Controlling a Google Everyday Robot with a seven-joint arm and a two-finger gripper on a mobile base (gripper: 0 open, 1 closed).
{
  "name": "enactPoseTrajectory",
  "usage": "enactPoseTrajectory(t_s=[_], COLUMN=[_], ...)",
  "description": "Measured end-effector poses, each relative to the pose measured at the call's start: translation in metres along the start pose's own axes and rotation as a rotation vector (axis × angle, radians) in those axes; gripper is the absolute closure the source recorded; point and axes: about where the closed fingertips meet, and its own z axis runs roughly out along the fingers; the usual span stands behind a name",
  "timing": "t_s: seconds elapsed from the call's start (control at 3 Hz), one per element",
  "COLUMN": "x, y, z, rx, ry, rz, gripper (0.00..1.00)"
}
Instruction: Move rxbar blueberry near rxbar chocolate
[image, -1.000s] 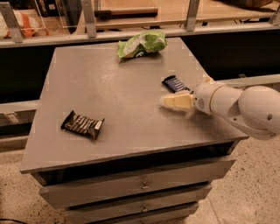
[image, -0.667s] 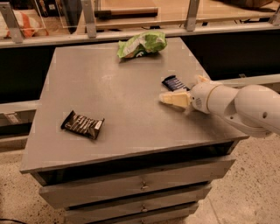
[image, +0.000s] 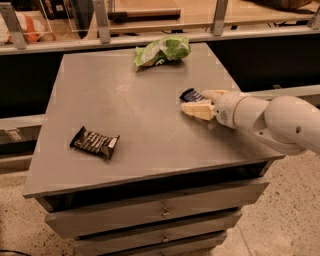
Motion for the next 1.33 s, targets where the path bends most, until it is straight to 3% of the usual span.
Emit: enactPoseTrajectory(t_s=[0.33,0.67,1.0,1.33], x=[0.0,0.0,-0.009,-0.023], y=[0.0,0.0,0.016,0.053], z=[0.0,0.0,-0.008,-0.026], rx=[0.0,0.0,-0.062,-0.194], ry=[0.0,0.0,0.013,0.058], rz=[0.0,0.0,-0.002,-0.009], gripper=[0.87,1.0,1.0,1.0])
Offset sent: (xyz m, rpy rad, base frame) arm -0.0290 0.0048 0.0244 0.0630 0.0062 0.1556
